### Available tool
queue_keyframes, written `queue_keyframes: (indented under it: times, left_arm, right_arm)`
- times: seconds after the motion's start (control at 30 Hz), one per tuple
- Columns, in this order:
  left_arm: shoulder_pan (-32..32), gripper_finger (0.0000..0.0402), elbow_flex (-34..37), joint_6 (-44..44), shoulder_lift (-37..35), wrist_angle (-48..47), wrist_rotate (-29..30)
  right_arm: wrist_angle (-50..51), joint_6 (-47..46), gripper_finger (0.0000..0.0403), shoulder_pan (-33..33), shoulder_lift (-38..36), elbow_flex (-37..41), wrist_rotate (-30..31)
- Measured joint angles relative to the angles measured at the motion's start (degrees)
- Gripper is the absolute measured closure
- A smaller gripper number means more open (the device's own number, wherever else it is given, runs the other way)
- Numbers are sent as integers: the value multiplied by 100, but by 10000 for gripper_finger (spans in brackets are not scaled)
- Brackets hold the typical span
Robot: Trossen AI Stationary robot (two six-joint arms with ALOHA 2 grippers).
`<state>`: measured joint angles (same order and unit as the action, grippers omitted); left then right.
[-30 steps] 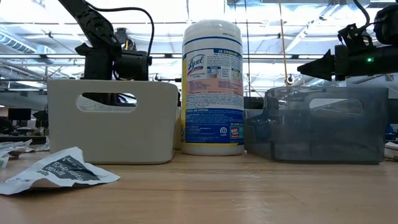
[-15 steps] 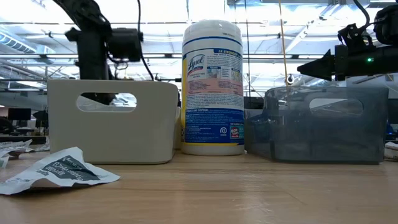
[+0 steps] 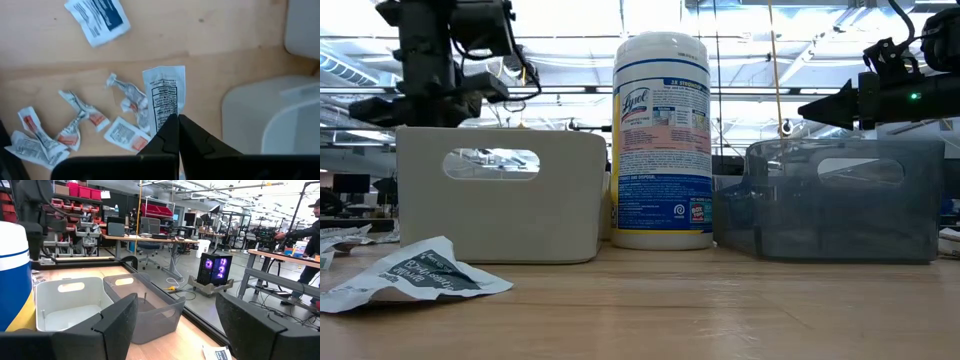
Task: Pick & Place First Aid Supplies
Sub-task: Put the ointment pack into the bottom gray bin
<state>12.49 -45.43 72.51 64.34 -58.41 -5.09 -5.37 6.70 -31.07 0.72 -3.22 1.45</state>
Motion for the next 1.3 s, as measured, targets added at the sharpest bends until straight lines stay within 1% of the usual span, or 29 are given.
queue_keyframes:
  times: [0.2, 0.3, 0.37, 0.43, 0.63, 1.0, 1.17, 1.3]
  left_arm:
    - [-182, 401, -10, -20, -64, -19, -197]
    - [-263, 401, -392, -273, 229, -365, -211]
    - [-297, 401, -702, -595, 458, -593, -97]
    - [-298, 401, -993, -978, 654, -677, -102]
    - [-408, 401, -1693, -2098, 1333, -755, -354]
    - [-807, 401, -3020, -4343, 2426, -871, -411]
    - [-1005, 401, -3435, -5025, 2763, -875, -473]
    - [-1197, 401, -3538, -5072, 2848, -852, -544]
  right_arm:
    - [-2, 0, 140, -2, 0, 1, 0]
    - [0, 0, 140, 0, 1, 1, 0]
    - [0, 1, 140, 0, 0, 2, -1]
    - [-2, 0, 140, -1, 1, 1, 0]
    - [-2, 0, 140, 0, 0, 0, 0]
    - [-2, 0, 140, -1, 1, 1, 0]
    - [0, 0, 140, 0, 0, 1, 0]
    - [-2, 0, 140, 0, 0, 0, 0]
